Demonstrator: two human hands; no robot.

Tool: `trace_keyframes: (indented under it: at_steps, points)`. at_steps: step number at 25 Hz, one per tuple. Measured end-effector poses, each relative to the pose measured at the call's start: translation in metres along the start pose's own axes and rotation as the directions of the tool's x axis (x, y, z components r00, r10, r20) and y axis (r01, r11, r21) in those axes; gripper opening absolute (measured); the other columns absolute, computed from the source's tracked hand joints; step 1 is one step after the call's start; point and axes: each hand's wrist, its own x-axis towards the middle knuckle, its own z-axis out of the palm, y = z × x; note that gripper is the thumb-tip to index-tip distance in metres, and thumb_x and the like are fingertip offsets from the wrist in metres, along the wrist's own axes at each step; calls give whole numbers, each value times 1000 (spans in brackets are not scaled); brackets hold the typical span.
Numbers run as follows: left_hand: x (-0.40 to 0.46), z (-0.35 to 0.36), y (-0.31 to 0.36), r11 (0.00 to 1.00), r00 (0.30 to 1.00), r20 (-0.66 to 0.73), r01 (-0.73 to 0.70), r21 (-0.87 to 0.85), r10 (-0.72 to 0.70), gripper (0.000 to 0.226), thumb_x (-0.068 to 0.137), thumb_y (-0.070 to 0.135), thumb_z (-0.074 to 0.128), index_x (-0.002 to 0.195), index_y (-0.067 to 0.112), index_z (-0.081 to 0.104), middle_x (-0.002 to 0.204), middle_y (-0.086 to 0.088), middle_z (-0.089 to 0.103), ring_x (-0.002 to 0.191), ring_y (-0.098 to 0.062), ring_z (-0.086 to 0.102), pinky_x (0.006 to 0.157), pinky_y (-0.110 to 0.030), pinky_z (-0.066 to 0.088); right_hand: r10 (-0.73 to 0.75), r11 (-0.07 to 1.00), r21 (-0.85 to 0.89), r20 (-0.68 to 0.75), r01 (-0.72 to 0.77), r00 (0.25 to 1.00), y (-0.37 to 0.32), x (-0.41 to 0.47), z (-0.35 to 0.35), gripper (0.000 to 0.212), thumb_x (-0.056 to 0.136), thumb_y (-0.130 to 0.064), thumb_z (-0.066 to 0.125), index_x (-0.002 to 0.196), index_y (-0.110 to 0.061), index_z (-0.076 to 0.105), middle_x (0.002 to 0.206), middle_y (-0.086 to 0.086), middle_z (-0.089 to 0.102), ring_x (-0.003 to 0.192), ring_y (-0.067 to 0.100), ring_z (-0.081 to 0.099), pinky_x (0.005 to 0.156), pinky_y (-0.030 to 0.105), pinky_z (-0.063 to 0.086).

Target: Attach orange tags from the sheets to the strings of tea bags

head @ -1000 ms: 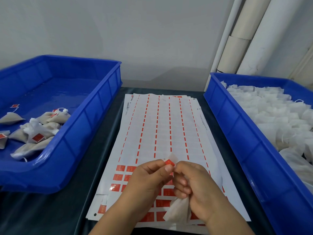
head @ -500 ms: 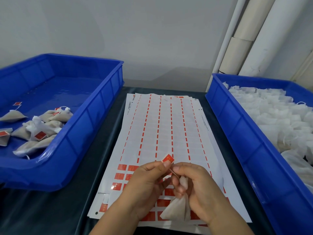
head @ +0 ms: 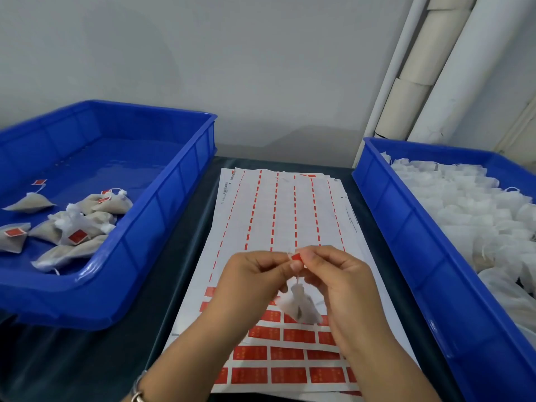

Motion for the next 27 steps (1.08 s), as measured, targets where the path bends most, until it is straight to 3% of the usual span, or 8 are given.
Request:
trace_keyframes:
  at_steps: [5,10,14,17,20,22,25,27]
  points:
    - [15,-33,39,983,955,-240,-157,98,176,15,83,19,63,71,27,67,64,13,68,50,1,60,49,-9,46,-98,995,-3,0,98,995,-13,3,2,23,90,-40,51,85,-51,71,87,-21,70,77,2,64,73,20,52]
    - [37,-112,74,927,702,-616,-344,146,358,16,83,21,69,74,34,69,67,12,70,67,-8,70,68,-24,56,-10,999,-37,93,13,996,-3,2,5,19,95,-32,49,99,-47,61,84,-23,69,78,2,67,58,10,51]
    - [57,-161,71,927,599,-709,-190,324,371,19,86,33,62,68,28,67,66,8,68,75,-14,68,77,-33,54,91,994,-66,148,-81,985,12,2,13,17,96,-29,49,100,-40,60,80,-19,70,73,3,67,52,10,49]
    - [68,-176,52,858,650,-696,131,497,304,32,94,25,47,75,7,64,73,-13,65,61,-24,56,59,-34,45,173,976,-165,186,-143,967,22,6,23,16,97,-27,49,94,-35,62,77,-19,70,72,4,68,53,11,49]
    - [65,-166,33,738,747,-640,329,590,178,32,96,23,44,116,5,60,114,-19,62,103,-35,56,83,-39,44,232,949,-259,194,-178,953,29,11,30,20,97,-24,48,88,-34,64,79,-17,69,76,8,67,62,13,49]
    - [58,-144,24,744,789,-590,288,603,172,40,95,25,48,133,13,48,126,-12,57,111,-28,54,88,-37,43,236,940,-291,189,-175,953,29,12,27,20,97,-23,48,89,-33,63,84,-17,68,80,7,66,66,13,49]
    - [43,-81,9,784,903,-364,52,618,227,28,92,27,53,119,31,57,95,11,62,76,-1,57,61,-14,43,173,945,-302,141,-124,975,13,13,11,20,95,-21,51,88,-37,62,87,-17,68,81,5,65,68,13,50]
    - [35,-35,-5,788,978,-141,-36,614,154,26,91,32,53,116,38,57,93,21,58,75,5,56,63,-9,43,92,948,-314,105,-54,990,-6,15,-11,21,93,-22,55,91,-42,61,87,-19,68,79,0,65,69,14,51]
